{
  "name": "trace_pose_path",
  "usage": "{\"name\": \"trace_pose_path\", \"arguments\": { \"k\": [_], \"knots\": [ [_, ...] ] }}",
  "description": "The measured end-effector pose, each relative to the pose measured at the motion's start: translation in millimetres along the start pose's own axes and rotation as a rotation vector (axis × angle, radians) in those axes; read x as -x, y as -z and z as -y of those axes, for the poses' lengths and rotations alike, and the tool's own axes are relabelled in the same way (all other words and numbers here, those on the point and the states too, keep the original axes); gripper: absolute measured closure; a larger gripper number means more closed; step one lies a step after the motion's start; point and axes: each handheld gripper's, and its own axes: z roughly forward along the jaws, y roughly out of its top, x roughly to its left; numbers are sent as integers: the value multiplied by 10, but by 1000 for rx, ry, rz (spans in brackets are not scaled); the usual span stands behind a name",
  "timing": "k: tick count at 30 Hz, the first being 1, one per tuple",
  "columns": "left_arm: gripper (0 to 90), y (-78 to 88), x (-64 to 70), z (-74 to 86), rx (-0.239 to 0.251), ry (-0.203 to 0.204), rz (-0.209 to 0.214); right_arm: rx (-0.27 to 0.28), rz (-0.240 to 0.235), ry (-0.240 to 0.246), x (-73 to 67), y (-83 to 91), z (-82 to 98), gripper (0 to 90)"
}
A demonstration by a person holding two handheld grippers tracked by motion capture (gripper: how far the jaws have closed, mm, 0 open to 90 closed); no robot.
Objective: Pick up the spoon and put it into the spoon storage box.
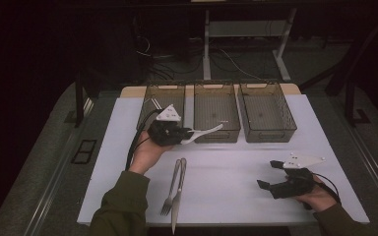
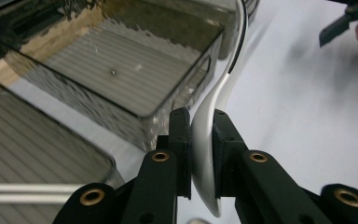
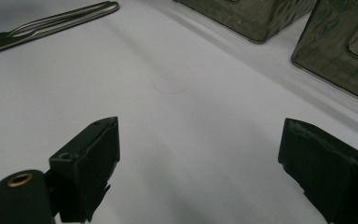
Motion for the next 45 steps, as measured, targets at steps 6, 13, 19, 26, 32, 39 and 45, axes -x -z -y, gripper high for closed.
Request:
{"name": "trace_pose_path", "arguments": {
  "k": [6,13,19,26,32,39,45],
  "knots": [
    [799,-122,-62,-146,-6,-12,-10,5,-1,-3,2,4,-1,126],
    [799,-252,-145,-328,-3,-7,-25,5,-1,2,0,6,-2,128],
    [799,-400,-204,-473,-18,-12,-40,8,-1,-1,1,14,-4,129],
    [799,-583,-253,-619,-39,-23,-55,16,-4,0,-2,22,-8,131],
    [799,-741,-273,-696,-59,-26,-57,16,-7,-3,-1,30,-9,131],
    [798,-911,-294,-700,-107,-41,-62,22,-7,-3,2,39,-11,131],
    [797,-1009,-322,-633,-179,-38,-89,24,-7,0,4,43,-12,131]
  ]
}}
